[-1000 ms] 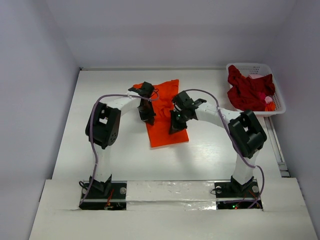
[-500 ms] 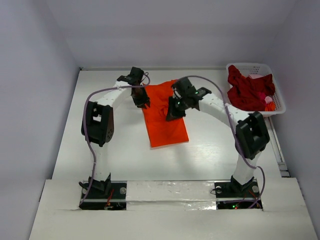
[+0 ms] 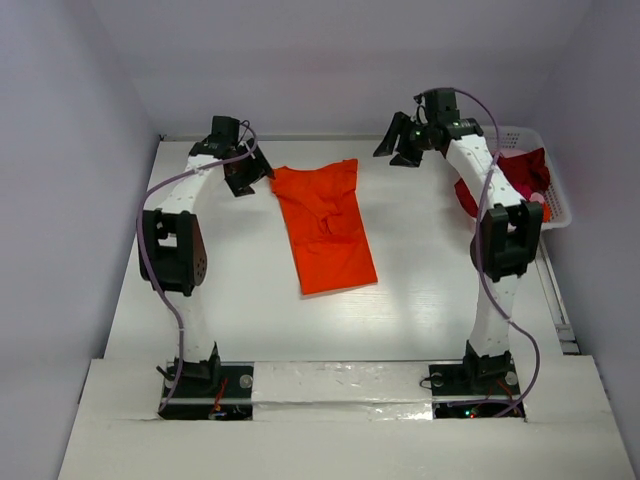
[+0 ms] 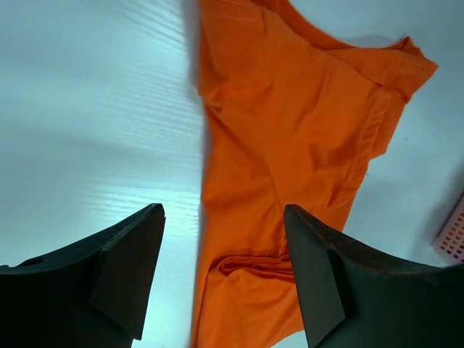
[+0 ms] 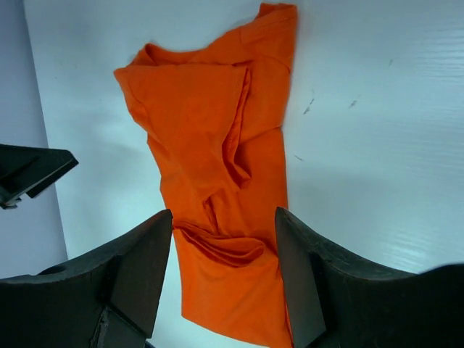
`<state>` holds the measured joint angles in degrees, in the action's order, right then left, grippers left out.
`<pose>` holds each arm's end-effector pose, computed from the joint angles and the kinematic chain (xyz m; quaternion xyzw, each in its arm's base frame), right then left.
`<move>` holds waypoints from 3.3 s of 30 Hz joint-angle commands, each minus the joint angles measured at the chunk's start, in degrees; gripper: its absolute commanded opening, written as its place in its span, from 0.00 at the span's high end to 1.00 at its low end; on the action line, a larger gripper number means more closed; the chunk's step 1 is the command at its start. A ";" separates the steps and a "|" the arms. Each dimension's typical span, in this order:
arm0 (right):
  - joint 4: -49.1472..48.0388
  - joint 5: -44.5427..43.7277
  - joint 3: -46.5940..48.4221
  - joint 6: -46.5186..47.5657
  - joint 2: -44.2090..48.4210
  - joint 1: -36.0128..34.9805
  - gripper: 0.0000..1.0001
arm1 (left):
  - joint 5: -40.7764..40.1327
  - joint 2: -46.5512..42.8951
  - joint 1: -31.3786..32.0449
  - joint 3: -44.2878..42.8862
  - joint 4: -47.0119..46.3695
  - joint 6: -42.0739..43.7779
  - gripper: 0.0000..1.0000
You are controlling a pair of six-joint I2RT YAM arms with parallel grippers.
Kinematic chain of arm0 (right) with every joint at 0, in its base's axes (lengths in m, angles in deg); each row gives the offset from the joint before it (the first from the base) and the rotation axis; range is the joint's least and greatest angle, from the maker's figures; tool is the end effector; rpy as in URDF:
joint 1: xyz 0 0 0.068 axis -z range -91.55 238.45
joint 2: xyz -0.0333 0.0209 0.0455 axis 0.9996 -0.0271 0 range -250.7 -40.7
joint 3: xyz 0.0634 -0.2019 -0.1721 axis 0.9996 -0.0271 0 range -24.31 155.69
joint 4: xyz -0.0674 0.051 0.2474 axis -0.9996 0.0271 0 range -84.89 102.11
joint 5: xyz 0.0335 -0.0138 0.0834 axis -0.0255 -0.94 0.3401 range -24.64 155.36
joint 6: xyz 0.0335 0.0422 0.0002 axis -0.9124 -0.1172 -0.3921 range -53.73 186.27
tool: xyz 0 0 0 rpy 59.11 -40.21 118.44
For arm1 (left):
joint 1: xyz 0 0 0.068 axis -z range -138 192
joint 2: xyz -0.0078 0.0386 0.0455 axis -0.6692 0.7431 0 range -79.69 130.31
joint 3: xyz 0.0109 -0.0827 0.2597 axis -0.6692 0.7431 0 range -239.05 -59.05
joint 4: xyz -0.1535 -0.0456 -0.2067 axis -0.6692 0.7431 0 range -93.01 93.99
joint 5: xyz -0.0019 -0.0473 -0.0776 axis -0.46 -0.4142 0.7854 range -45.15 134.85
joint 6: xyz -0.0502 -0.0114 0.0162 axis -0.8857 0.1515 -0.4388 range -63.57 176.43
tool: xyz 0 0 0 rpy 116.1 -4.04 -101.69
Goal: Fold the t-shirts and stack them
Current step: Fold the folded rectangular tshirt in 1/3 of the way
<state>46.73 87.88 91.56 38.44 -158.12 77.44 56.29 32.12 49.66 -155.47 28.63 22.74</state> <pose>0.4549 0.1023 0.3280 0.0549 0.9017 0.2985 0.3079 0.4396 -0.0661 0.2717 -0.1730 0.9103 -0.2154 0.3082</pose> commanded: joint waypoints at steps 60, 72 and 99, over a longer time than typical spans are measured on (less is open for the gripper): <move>-16.50 7.98 15.42 -12.68 -29.43 -0.59 0.34 | 3.32 17.74 -2.21 0.18 -24.61 -9.99 0.42; -7.35 6.66 27.20 -22.00 -35.24 -2.35 0.35 | 3.41 17.83 -2.21 -0.43 -23.64 -9.64 0.42; -7.09 -3.27 22.82 -11.02 -23.12 -3.94 0.35 | -5.10 11.78 -5.20 -7.27 -17.23 -8.68 0.38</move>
<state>40.81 86.70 114.19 22.57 -189.33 73.79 56.32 49.88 46.36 -158.73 7.51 12.82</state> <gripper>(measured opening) 0.648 0.615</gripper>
